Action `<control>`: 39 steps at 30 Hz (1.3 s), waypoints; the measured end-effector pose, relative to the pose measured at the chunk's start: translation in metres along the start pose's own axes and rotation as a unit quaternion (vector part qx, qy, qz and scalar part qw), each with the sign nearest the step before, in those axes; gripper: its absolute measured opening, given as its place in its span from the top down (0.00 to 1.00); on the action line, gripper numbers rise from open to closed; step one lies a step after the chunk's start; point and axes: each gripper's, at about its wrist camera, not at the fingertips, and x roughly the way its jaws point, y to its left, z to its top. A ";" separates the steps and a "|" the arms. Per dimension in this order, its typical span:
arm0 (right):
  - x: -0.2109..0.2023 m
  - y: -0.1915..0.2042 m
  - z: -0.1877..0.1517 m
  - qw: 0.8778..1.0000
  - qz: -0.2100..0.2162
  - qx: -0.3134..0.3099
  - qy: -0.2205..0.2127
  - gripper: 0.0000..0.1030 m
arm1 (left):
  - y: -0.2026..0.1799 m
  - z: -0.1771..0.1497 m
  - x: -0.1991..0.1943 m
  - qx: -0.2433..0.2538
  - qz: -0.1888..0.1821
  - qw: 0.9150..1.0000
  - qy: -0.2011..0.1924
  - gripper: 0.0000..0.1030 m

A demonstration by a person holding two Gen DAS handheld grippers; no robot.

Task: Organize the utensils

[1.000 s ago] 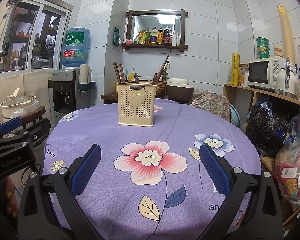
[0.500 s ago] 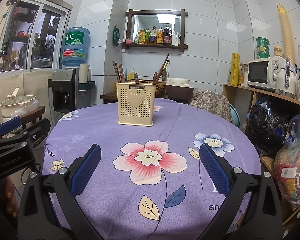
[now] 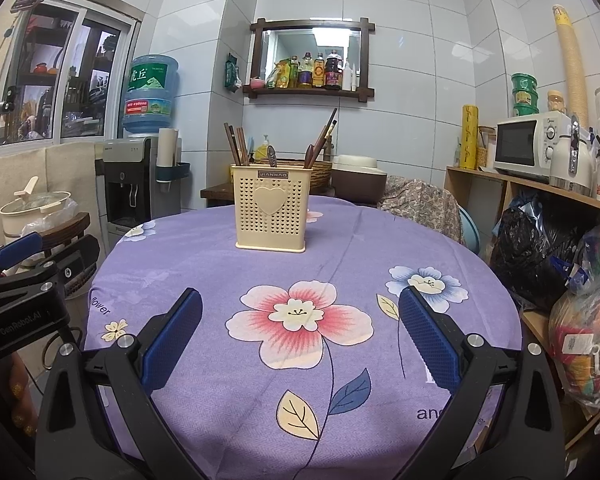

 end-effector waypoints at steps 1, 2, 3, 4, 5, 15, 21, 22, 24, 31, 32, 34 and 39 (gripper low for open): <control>0.000 0.000 0.000 1.000 -0.001 0.000 0.000 0.06 | 0.000 0.000 0.000 0.000 0.000 1.000 0.001 0.05; 0.000 0.000 0.000 1.000 -0.001 0.000 -0.001 0.06 | -0.001 0.000 0.000 -0.001 0.001 1.000 0.003 0.05; 0.000 0.000 0.000 1.000 -0.001 0.000 -0.001 0.06 | -0.001 0.001 0.001 -0.001 0.000 1.000 0.005 0.05; 0.000 0.000 0.000 1.000 -0.001 0.000 0.000 0.06 | -0.001 0.001 0.001 -0.001 0.000 1.000 0.006 0.05; 0.000 0.000 0.000 1.000 0.001 0.001 0.001 0.06 | -0.001 0.001 0.001 -0.002 0.000 1.000 0.007 0.05; -0.001 -0.001 0.001 1.000 -0.001 0.004 0.001 0.06 | -0.002 0.002 0.000 0.000 0.001 1.000 0.004 0.05; -0.002 0.000 0.001 1.000 -0.001 0.003 0.003 0.06 | -0.001 0.001 0.000 -0.001 0.001 1.000 0.006 0.05; -0.001 0.000 0.001 1.000 -0.001 0.004 0.003 0.06 | -0.002 0.001 0.000 0.000 0.002 1.000 0.006 0.05; 0.000 0.001 0.001 1.000 -0.001 0.004 0.004 0.06 | -0.002 0.001 0.000 -0.001 0.002 1.000 0.006 0.05; 0.000 0.002 0.002 1.000 -0.001 0.003 0.005 0.06 | -0.001 0.001 0.000 0.000 0.001 1.000 0.006 0.05; 0.000 0.002 0.002 1.000 -0.001 0.003 0.005 0.06 | -0.001 0.001 0.000 0.000 0.001 1.000 0.007 0.05; 0.000 0.002 0.002 1.000 0.000 0.004 0.006 0.06 | -0.001 0.001 0.000 -0.001 0.001 1.000 0.006 0.05; 0.000 0.002 0.002 1.000 0.000 0.004 0.006 0.06 | 0.000 0.001 0.001 -0.003 0.000 1.000 0.007 0.05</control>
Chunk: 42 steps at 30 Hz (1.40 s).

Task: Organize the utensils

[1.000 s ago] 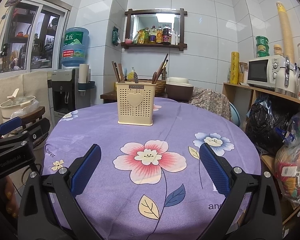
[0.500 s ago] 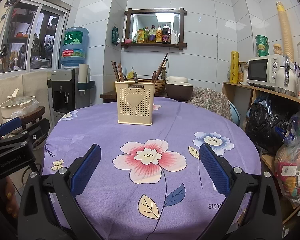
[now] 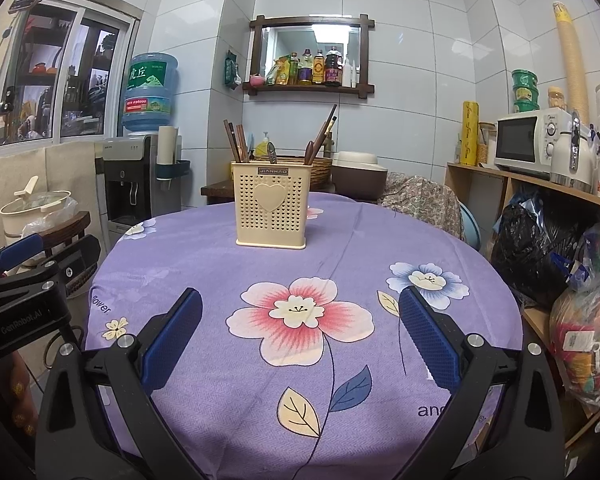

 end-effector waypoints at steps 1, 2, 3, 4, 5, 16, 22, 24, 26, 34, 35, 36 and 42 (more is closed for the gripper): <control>0.000 0.000 0.000 1.000 -0.001 0.000 -0.001 0.06 | 0.000 0.000 0.000 0.000 -0.002 1.000 0.001 0.05; 0.000 0.000 0.000 1.000 -0.001 0.000 -0.001 0.06 | 0.000 0.000 0.000 0.000 -0.003 1.000 0.001 0.05; 0.000 0.000 0.000 1.000 -0.001 0.000 -0.001 0.06 | 0.000 0.000 0.000 0.001 -0.003 1.000 0.002 0.05; 0.000 0.000 0.000 1.000 -0.001 0.000 -0.001 0.06 | 0.001 0.000 0.000 0.001 -0.003 1.000 0.001 0.05; 0.000 0.000 0.000 1.000 -0.001 0.000 -0.001 0.06 | 0.001 0.000 0.000 0.002 -0.002 1.000 0.001 0.05; 0.000 0.000 -0.001 1.000 -0.001 0.000 0.000 0.06 | 0.003 0.001 0.000 0.004 0.013 1.000 0.004 0.05; -0.001 0.000 -0.001 1.000 -0.002 0.000 -0.001 0.06 | 0.003 0.001 0.000 0.003 0.012 1.000 0.005 0.05; -0.001 0.001 -0.001 1.000 -0.001 0.000 0.000 0.06 | 0.003 0.001 0.000 0.003 0.012 1.000 0.005 0.05; 0.000 0.001 -0.001 1.000 -0.001 0.000 0.000 0.06 | 0.004 0.001 0.000 0.003 0.012 1.000 0.006 0.05; 0.000 0.001 -0.001 1.000 -0.001 0.000 0.000 0.06 | 0.004 0.001 0.000 0.003 0.012 1.000 0.005 0.05; 0.000 0.001 -0.001 1.000 -0.001 0.000 0.000 0.06 | 0.005 0.001 0.000 0.003 0.012 1.000 0.006 0.05; 0.000 0.002 -0.001 1.000 0.000 0.000 0.000 0.06 | 0.004 0.001 0.000 0.003 0.012 1.000 0.005 0.05; 0.000 0.003 -0.002 1.000 0.001 0.000 0.002 0.06 | 0.006 0.000 0.000 0.004 0.012 1.000 0.006 0.05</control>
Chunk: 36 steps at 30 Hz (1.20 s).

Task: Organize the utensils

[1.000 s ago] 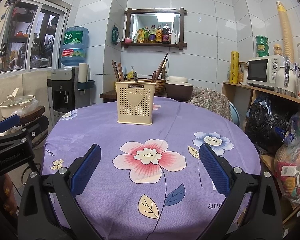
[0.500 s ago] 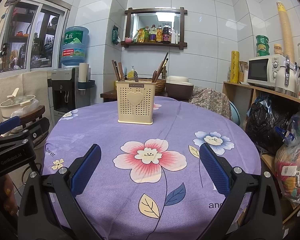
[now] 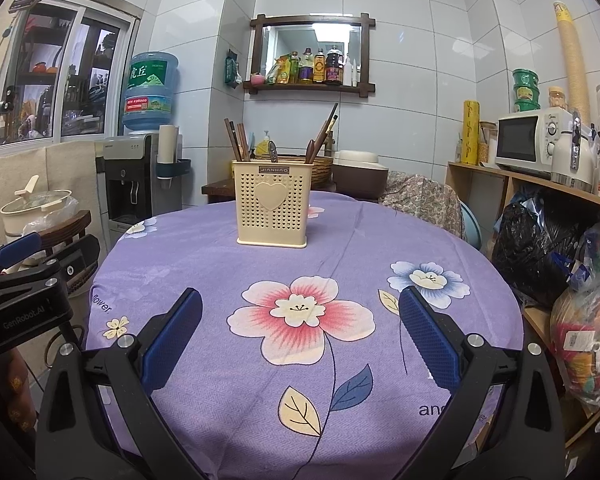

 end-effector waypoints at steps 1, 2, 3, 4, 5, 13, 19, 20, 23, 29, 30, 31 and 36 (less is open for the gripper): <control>0.000 0.000 0.000 1.000 0.000 0.000 0.000 0.06 | -0.001 0.000 0.000 0.000 0.000 1.000 0.000 0.05; 0.000 0.000 0.000 1.000 0.000 0.000 0.000 0.06 | -0.001 0.000 0.000 0.000 0.000 1.000 0.000 0.05; 0.000 0.000 0.000 1.000 0.000 0.000 0.000 0.06 | -0.001 0.000 0.000 0.000 0.000 1.000 0.000 0.05; 0.000 0.000 0.000 1.000 0.000 0.000 0.000 0.06 | 0.000 0.000 0.000 0.000 0.000 1.000 0.000 0.05; 0.000 0.000 0.000 1.000 0.000 0.000 0.000 0.06 | 0.000 0.000 0.000 0.000 0.000 1.000 0.000 0.05; 0.000 0.000 0.000 1.000 0.000 0.001 0.000 0.06 | 0.000 0.000 0.000 0.000 0.000 1.000 0.001 0.05; 0.000 0.000 0.000 1.000 0.001 0.001 0.001 0.06 | 0.000 0.000 0.000 0.001 0.000 1.000 0.001 0.05; 0.000 0.000 0.001 1.000 0.000 0.000 0.001 0.06 | 0.000 0.000 0.000 0.001 -0.001 1.000 0.001 0.05; 0.000 -0.001 0.001 1.000 0.000 0.000 0.000 0.06 | 0.004 -0.001 0.001 -0.006 -0.009 1.000 0.007 0.05; 0.001 0.000 -0.002 1.000 -0.002 -0.001 -0.002 0.06 | 0.007 -0.001 -0.001 -0.004 -0.004 1.000 0.003 0.05; 0.000 0.001 -0.002 1.000 -0.003 -0.002 -0.003 0.06 | 0.005 0.000 -0.002 -0.002 -0.005 1.000 -0.002 0.05; 0.000 0.000 -0.002 1.000 -0.004 -0.002 -0.004 0.06 | 0.005 -0.001 -0.004 0.004 -0.005 1.000 -0.007 0.05; 0.000 0.000 -0.002 1.000 -0.001 0.000 -0.002 0.06 | 0.002 0.002 -0.006 0.008 0.006 1.000 -0.016 0.05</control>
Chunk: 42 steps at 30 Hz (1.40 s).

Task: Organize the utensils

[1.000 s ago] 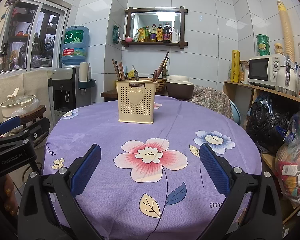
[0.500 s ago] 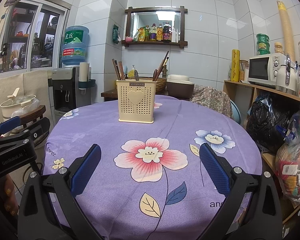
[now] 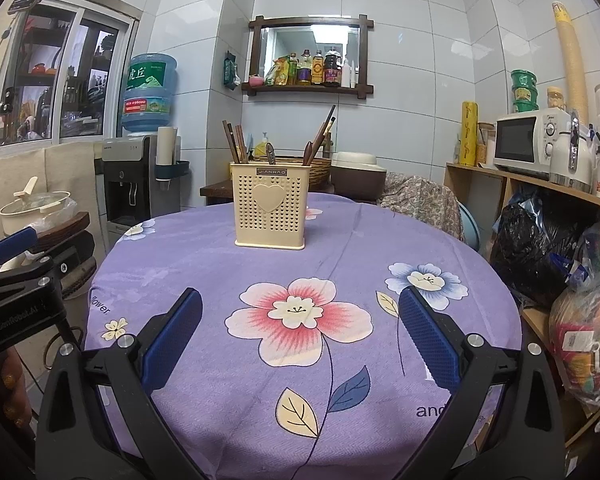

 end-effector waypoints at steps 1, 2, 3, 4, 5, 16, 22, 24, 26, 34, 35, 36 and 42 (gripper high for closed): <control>0.000 -0.001 0.001 1.000 0.000 0.000 0.000 0.06 | 0.001 0.001 0.000 -0.002 0.003 1.000 -0.002 0.05; -0.001 -0.001 0.001 1.000 -0.001 0.000 -0.001 0.06 | 0.002 0.001 0.000 -0.003 0.006 1.000 -0.002 0.05; -0.001 0.000 0.001 1.000 0.000 0.000 -0.001 0.06 | 0.002 0.002 0.000 -0.004 0.007 1.000 -0.002 0.05; -0.001 -0.001 0.001 1.000 0.000 0.000 -0.001 0.06 | 0.002 0.002 0.001 -0.005 0.008 1.000 -0.001 0.05; -0.002 -0.001 0.002 1.000 0.000 0.000 -0.001 0.06 | 0.002 0.002 0.001 -0.007 0.006 1.000 0.001 0.05; -0.002 -0.001 0.002 1.000 0.002 0.000 0.000 0.06 | 0.003 0.003 0.003 -0.006 0.020 1.000 0.006 0.05; -0.002 -0.001 0.003 1.000 0.002 0.000 0.000 0.06 | 0.003 0.003 0.004 -0.008 0.019 1.000 0.007 0.05; -0.002 -0.001 0.002 1.000 0.003 0.001 0.001 0.06 | 0.003 0.003 0.004 -0.009 0.019 1.000 0.009 0.05; -0.002 -0.001 0.003 1.000 0.004 0.001 0.002 0.06 | 0.004 0.004 0.005 -0.010 0.019 1.000 0.010 0.05; -0.002 -0.001 0.003 1.000 0.003 0.002 0.002 0.06 | 0.005 0.004 0.005 -0.010 0.018 1.000 0.012 0.05; -0.002 0.000 0.003 1.000 0.003 0.002 0.002 0.06 | 0.005 0.004 0.005 -0.010 0.018 1.000 0.013 0.05; -0.002 0.000 0.003 1.000 0.003 0.002 0.002 0.06 | 0.005 0.004 0.005 -0.011 0.017 1.000 0.012 0.05; -0.003 0.000 0.003 1.000 0.004 0.002 0.003 0.06 | 0.005 0.004 0.005 -0.011 0.017 1.000 0.014 0.05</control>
